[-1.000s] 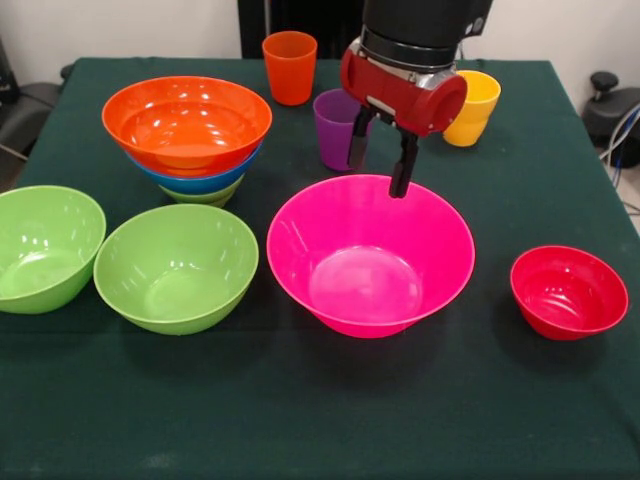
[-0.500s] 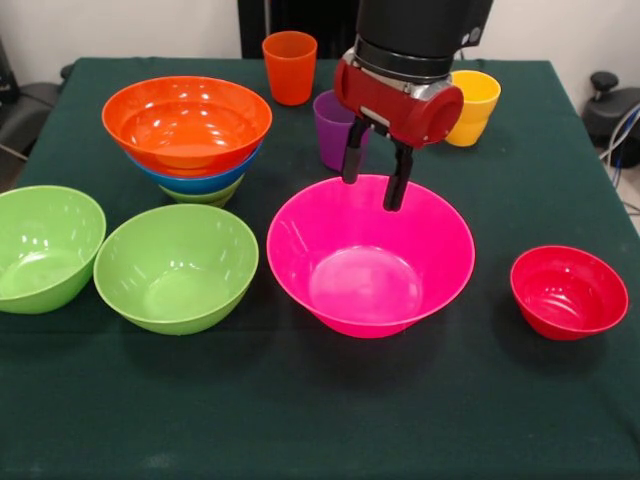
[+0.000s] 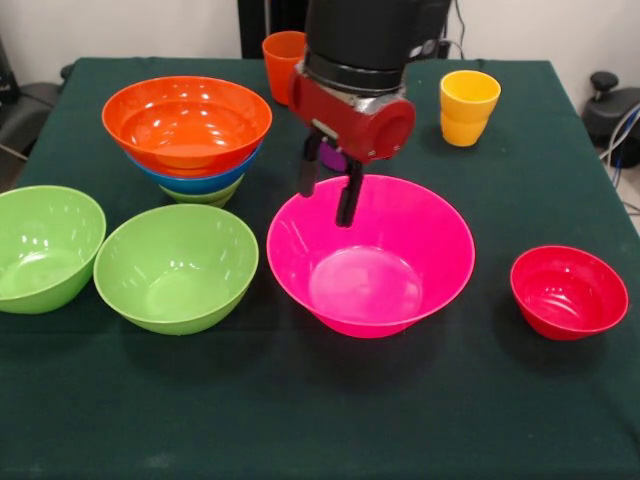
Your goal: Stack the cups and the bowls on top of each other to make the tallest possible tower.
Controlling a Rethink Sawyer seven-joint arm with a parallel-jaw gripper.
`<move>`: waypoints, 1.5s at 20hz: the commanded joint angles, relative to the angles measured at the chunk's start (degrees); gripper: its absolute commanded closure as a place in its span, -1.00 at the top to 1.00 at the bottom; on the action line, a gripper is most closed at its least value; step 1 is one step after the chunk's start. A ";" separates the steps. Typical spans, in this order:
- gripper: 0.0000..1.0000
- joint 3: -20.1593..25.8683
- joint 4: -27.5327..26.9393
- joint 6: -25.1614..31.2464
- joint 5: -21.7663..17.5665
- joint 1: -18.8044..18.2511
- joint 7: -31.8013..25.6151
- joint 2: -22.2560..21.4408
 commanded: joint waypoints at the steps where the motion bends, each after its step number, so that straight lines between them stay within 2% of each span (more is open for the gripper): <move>1: 1.00 5.61 -2.51 4.14 -0.79 -2.72 -6.24 3.53; 12: 1.00 4.16 -3.97 2.40 -1.30 -2.43 -3.35 5.05; 30: 1.00 6.21 -7.21 5.42 -1.71 -3.96 -8.28 5.62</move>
